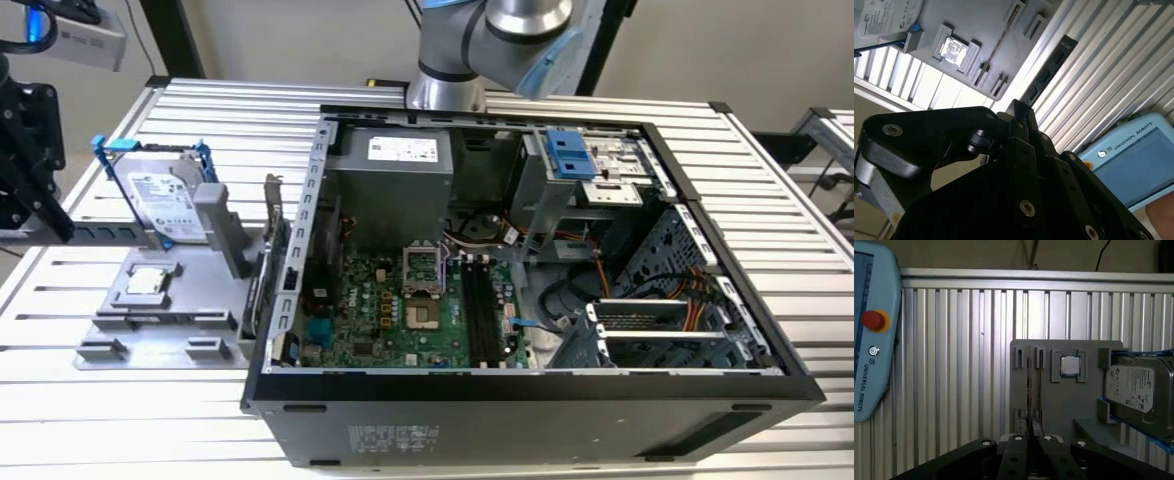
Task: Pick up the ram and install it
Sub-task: 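Pick up the ram and move it above insertion slot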
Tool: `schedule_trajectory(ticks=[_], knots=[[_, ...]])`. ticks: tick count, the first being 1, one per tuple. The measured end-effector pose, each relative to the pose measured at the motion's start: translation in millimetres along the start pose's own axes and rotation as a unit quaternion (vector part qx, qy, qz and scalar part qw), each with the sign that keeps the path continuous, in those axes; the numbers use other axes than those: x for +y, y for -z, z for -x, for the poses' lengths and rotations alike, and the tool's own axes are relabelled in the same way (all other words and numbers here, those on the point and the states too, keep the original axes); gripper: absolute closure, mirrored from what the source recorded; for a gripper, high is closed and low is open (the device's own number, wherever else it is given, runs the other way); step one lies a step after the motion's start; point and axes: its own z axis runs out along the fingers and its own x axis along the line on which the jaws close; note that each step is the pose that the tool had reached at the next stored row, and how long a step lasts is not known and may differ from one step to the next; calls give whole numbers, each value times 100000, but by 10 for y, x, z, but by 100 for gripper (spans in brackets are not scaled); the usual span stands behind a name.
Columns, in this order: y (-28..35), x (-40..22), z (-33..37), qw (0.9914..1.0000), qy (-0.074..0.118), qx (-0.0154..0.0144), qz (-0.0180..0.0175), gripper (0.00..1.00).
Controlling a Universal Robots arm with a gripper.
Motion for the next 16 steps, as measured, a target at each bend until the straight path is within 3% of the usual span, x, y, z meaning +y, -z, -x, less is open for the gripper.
schedule_trajectory(ticks=[11, 16], knots=[[150, 4, 4, 100000, 0, -1, 0, 100], [157, 5, 4, 100000, 1, -7, -4, 100]])
